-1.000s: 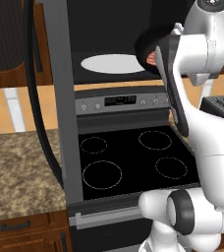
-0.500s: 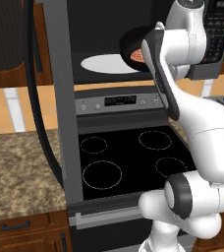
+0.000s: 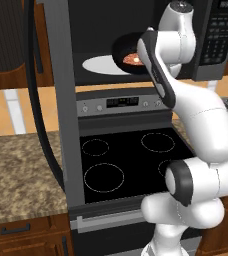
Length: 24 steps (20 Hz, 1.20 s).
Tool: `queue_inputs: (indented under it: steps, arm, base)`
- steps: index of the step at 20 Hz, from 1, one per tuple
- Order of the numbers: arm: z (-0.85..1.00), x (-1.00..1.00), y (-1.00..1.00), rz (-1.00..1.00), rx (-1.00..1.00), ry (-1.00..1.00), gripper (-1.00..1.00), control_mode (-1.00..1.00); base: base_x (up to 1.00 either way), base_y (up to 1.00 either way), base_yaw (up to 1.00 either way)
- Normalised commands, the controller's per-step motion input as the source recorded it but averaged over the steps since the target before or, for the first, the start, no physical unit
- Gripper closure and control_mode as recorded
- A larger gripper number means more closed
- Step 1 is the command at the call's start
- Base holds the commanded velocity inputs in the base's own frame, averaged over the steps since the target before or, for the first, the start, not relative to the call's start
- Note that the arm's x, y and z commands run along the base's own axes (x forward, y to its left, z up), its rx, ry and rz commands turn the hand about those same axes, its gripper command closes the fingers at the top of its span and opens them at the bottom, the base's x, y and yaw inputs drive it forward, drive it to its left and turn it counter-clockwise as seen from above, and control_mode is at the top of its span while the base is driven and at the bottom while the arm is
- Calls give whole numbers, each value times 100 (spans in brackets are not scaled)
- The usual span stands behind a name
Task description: Open the microwave, place the bowl with waffle inside the microwave, then close the microwave door and turn it on.
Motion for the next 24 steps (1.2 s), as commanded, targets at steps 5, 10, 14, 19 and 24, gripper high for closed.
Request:
queue_inputs:
  steps: [5,10,14,19,24]
  arm:
    - [-14,43,22,7,0,0,100,-100]
    - [-1,57,11,0,1,0,100,-100]
    - [0,48,2,0,5,-1,100,-100]
    - [-21,50,0,-1,0,0,100,-100]
    - [-16,18,5,-1,0,-7,-100,-100]
  base:
    - [0,0,0]
    - [0,0,0]
    - [0,0,0]
    - [0,0,0]
    - [0,0,0]
